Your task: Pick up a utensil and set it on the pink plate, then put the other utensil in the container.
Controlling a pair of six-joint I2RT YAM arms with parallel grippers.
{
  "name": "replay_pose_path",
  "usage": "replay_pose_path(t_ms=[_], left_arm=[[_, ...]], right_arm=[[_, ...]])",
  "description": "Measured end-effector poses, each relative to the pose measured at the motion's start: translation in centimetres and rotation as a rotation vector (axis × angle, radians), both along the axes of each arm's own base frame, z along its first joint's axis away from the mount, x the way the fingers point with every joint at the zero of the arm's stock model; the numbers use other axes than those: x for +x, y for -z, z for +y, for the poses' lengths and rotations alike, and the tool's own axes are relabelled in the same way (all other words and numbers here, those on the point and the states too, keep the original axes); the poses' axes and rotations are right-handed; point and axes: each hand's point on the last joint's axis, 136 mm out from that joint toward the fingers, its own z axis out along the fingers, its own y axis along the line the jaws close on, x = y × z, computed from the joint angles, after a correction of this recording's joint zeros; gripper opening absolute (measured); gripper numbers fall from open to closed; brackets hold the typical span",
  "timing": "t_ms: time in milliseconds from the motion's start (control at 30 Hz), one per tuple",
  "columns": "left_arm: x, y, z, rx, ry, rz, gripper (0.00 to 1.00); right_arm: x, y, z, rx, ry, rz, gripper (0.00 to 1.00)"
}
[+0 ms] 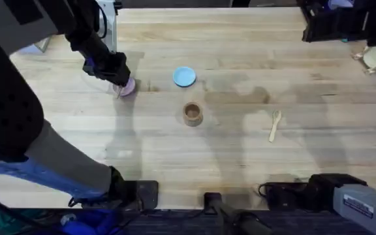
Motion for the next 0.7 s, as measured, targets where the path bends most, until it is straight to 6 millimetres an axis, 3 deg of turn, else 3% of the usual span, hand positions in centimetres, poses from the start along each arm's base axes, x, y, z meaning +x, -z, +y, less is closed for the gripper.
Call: replay_pose_path(t_ms=[200,333,400,500,533,600,700], left_arm=[[0.0,0.0,0.0,0.0,0.0,0.0,0.146],[0.01,0.0,0.0,0.0,0.0,0.0,0.287],[0.01,0.0,0.0,0.001,0.005,-0.001,0.432],[0.01,0.0,-0.01,0.0,0.004,-0.001,0.823],[0.01,0.0,-0.01,0.0,0.004,-0.001,0.906],[0.01,0.0,-0.01,0.0,0.004,-0.001,0.985],[0.01,0.0,-0.01,0.0,0.004,-0.001,0.992]], right_arm=[[0.01,0.0,0.0,0.0,0.0,0.0,0.996],[0.01,0.0,0.0,0.0,0.0,0.0,0.996],[0.0,0.0,0.0,0.0,0.0,0.0,0.996],[0.01,0.0,0.0,0.0,0.0,0.0,0.996],[0.0,0.0,0.0,0.0,0.0,0.0,0.996],[0.0,0.0,0.0,0.0,0.0,0.0,0.996],[0.0,0.0,0.0,0.0,0.0,0.0,0.996]])
